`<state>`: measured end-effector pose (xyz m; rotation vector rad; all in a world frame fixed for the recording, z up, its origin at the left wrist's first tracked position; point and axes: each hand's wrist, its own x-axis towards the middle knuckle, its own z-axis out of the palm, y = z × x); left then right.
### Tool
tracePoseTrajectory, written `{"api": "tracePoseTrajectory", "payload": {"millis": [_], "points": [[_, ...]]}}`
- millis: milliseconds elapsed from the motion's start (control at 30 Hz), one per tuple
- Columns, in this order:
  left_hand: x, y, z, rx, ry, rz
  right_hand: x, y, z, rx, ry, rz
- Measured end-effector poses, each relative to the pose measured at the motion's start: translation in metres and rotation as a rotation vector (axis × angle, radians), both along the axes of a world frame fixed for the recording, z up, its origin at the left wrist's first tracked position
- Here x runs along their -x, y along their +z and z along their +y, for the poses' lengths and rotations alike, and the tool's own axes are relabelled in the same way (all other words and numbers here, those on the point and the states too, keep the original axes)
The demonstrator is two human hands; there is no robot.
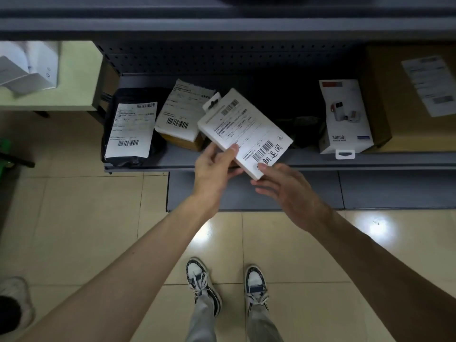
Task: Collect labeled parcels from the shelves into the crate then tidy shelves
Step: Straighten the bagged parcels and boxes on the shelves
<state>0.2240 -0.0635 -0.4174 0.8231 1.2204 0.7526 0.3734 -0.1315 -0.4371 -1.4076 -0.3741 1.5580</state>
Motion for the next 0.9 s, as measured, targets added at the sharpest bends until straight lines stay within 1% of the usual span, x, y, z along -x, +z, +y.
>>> {"api": "tracePoseTrajectory", "payload": {"millis": [67, 233, 300, 367, 533, 900], "points": [[0.003, 0.0, 0.008, -0.07, -0.098, 0.074, -0.004, 0.002, 0.0, 0.006, 0.027, -0.057], [0.016, 0.0, 0.028, -0.174, -0.286, 0.209, -0.015, 0.008, 0.014, 0.036, -0.107, -0.174], [0.018, 0.003, 0.032, -0.203, -0.324, 0.232, -0.016, 0.012, 0.018, 0.013, -0.058, -0.225], [0.018, 0.005, 0.032, -0.227, -0.294, 0.221, -0.014, 0.017, 0.02, -0.012, 0.008, -0.287], [0.016, -0.003, 0.02, -0.253, -0.15, 0.161, -0.008, 0.019, 0.021, -0.059, -0.058, -0.286], [0.021, -0.014, 0.012, -0.298, -0.173, 0.159, -0.003, 0.013, 0.016, -0.074, -0.068, -0.29]]}}
